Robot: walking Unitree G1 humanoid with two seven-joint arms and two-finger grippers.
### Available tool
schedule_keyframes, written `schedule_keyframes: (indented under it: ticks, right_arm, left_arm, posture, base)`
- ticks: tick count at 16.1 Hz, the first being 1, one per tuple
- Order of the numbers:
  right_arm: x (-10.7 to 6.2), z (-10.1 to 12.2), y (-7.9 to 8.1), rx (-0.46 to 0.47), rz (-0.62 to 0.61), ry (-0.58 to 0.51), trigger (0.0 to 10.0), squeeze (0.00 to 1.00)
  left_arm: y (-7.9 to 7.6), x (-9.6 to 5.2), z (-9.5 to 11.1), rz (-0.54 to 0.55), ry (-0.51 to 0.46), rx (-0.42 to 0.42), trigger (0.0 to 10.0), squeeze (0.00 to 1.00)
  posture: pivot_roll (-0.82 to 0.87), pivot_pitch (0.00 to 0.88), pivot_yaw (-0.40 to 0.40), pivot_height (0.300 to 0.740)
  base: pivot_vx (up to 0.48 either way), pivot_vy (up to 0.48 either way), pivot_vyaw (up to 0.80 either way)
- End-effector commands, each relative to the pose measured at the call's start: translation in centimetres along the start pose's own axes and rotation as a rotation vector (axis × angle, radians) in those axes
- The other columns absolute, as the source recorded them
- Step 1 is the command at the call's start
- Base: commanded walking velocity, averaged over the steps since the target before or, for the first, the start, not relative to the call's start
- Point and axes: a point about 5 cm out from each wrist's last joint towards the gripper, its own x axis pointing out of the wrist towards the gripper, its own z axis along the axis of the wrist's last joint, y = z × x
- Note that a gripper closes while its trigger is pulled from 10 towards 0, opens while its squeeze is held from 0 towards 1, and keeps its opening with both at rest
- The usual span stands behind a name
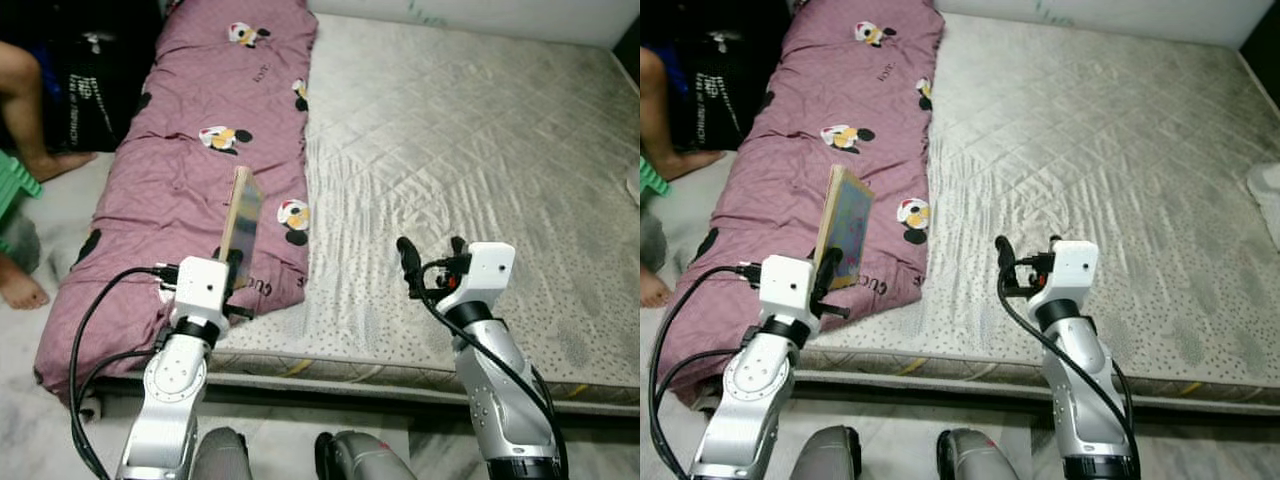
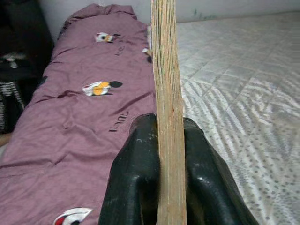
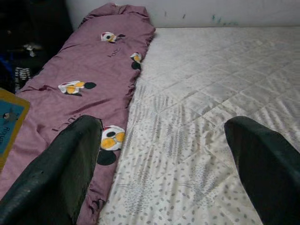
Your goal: Clean up the room
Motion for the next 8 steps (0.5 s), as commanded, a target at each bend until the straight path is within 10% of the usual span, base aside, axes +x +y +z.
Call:
schedule_keyframes:
  ticks: [1, 8]
  right_arm:
    - [-0.14, -0.13, -0.42, -0.007, -0.009, 0.002, 10.0, 0.0]
    - [-0.26, -0.38, -0.44, -0.02, -0.014, 0.011, 10.0, 0.0]
  left_arm:
    - [-0.12, 0.05, 0.6, -0.005, -0.037, -0.003, 10.0, 0.0]
    - [-0.15, 0.18, 0.63, -0.008, -0.041, -0.011, 10.0, 0.0]
  posture:
    - [0.03, 0.141, -0.053, 0.74]
    - [0.03, 0.143, -0.054, 0.74]
  base:
    - [0.0, -0.33, -0.49]
    - [0.0, -0.344, 0.0]
